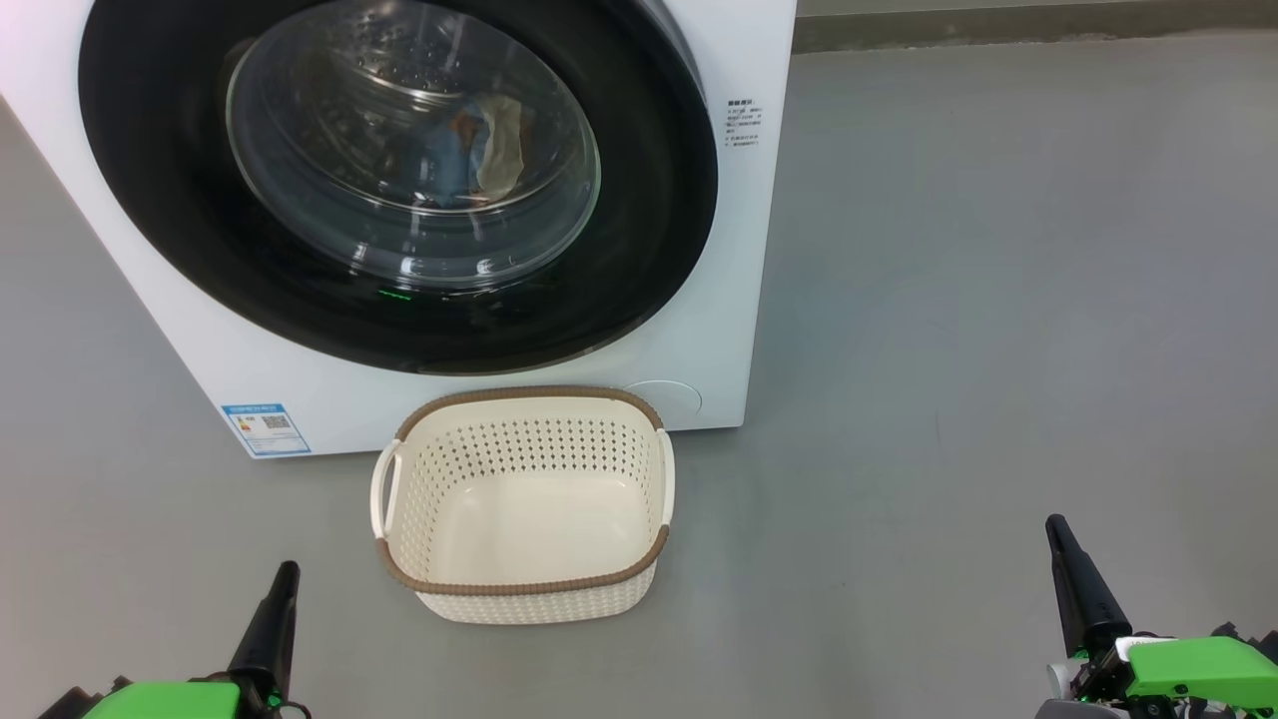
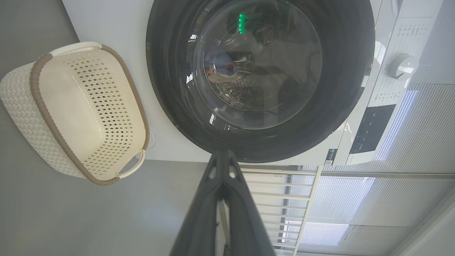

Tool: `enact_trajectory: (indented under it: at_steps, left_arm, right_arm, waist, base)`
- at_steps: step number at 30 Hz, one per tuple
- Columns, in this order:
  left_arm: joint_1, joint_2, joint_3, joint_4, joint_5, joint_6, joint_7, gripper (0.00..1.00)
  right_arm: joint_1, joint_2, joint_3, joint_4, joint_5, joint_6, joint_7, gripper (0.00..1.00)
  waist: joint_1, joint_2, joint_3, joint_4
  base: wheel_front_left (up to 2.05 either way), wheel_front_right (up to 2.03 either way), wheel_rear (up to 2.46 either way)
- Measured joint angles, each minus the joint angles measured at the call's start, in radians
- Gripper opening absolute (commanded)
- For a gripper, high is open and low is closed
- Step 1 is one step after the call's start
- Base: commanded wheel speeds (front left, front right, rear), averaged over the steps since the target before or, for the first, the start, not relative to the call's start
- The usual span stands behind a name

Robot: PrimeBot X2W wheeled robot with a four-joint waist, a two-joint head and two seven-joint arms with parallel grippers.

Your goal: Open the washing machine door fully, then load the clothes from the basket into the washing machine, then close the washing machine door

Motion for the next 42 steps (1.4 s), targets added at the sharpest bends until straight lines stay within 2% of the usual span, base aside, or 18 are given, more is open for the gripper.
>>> enact_trajectory:
  at_steps: [42]
  left_arm:
    - [0.0, -0.002, 0.003, 0.0, 0.0, 0.0, 0.001, 0.0]
  right_arm:
    - [0.0, 0.002, -0.001, 0.0, 0.002, 0.0, 0.001, 0.0]
  waist:
    - [-0.0001, 0.0, 0.0, 0.0]
  base:
    - [0.0, 0.0, 0.0]
